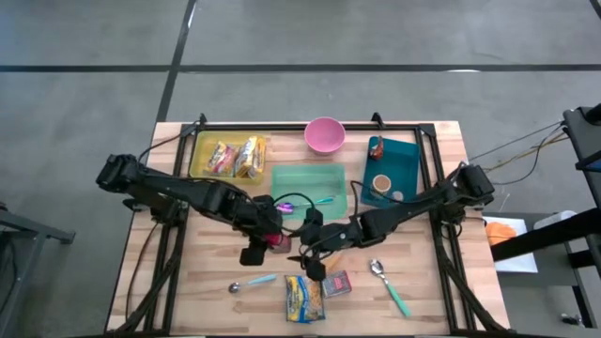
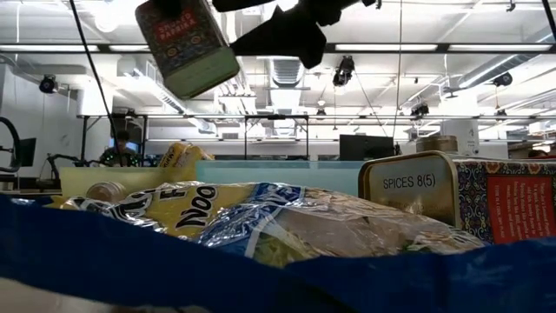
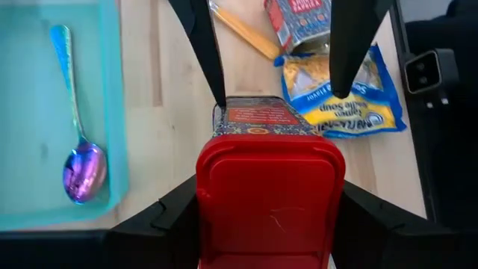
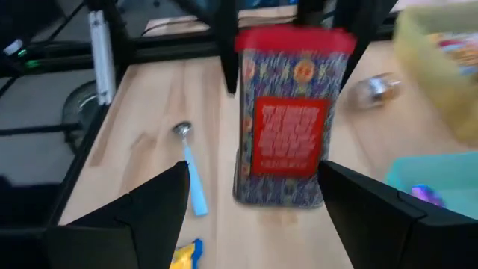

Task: Pick & Place Food Item
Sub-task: Put the left red seasoning can into the blue bin

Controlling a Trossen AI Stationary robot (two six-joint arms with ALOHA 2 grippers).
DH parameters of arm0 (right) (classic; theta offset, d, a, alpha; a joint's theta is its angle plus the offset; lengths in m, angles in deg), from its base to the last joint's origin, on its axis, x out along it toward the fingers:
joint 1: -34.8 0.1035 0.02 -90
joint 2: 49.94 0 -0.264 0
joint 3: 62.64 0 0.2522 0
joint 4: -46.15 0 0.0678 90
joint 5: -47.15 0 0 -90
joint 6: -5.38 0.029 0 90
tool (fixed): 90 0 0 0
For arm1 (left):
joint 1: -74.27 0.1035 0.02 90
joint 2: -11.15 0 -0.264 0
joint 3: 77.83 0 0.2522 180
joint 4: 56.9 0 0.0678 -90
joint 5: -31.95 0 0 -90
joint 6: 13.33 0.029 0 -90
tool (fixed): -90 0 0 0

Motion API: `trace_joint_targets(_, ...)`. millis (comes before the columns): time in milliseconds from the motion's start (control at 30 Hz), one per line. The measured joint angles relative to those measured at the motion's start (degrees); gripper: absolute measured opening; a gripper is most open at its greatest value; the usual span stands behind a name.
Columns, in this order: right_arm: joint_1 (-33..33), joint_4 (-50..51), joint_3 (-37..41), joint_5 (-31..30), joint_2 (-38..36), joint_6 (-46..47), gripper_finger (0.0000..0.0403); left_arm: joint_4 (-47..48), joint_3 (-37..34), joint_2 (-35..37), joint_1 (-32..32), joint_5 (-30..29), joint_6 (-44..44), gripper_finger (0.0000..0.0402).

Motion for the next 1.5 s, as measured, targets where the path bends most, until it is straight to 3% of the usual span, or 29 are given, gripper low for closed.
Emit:
trace_joint_targets(167,-0.14,0.02,0.53,-6.42,-0.24,0.82,0.0295,-1.49,0.15,-0.01,0.07,-0.53,-0.15,0.0218)
trace_joint_targets(1033,-0.09,-0.46,0.94,-4.38,-0.13,-0.14,0.0294,-4.07,1.55,0.11,0.27,2.07,0.24,0.0218)
trace_joint_targets(1133,-0.07,-0.49,0.94,-4.27,-0.13,-0.14,0.0280,-4.62,1.49,0.11,0.28,2.57,0.24,0.0218)
trace_joint_targets(1333,-0.06,-0.64,0.92,-4.12,-0.13,0.10,0.0198,-4.76,1.46,0.10,0.28,2.44,0.04,0.0218)
trace_joint_targets(1500,-0.07,-0.62,0.92,-4.27,-0.13,0.51,0.0198,-4.82,1.46,0.11,0.28,2.49,0.03,0.0218)
